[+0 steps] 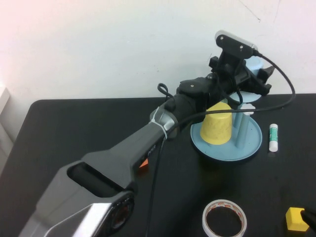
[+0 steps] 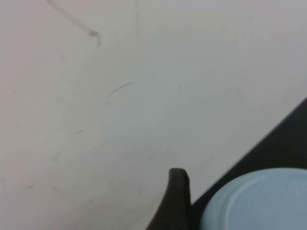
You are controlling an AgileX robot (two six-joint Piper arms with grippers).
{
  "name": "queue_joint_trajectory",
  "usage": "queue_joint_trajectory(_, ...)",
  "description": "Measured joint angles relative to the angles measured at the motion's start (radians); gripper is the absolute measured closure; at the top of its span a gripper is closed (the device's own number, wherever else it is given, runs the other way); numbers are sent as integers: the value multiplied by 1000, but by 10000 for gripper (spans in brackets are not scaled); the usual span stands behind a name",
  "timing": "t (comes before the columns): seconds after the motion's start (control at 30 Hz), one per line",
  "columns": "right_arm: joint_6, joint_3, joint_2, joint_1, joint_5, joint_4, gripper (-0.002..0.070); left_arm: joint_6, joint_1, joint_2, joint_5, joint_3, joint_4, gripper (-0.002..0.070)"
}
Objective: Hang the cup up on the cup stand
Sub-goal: Place the cup on the cup holder
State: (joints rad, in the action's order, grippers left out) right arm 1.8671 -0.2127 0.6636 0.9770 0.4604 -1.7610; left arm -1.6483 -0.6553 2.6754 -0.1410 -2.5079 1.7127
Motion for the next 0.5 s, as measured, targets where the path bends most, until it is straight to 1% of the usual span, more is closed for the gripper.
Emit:
queue_joint_trajectory(0.17,0,0,0,0,0,0,678,38,0,50,76,-72,4,118)
queue_joint_trajectory(0.37,0,0,0,0,2,-2,678,109,0,78,81,-105,9,118)
queue_joint_trajectory(0.5,0,0,0,0,7,-2,678,111,0,79,79,-105,9,118)
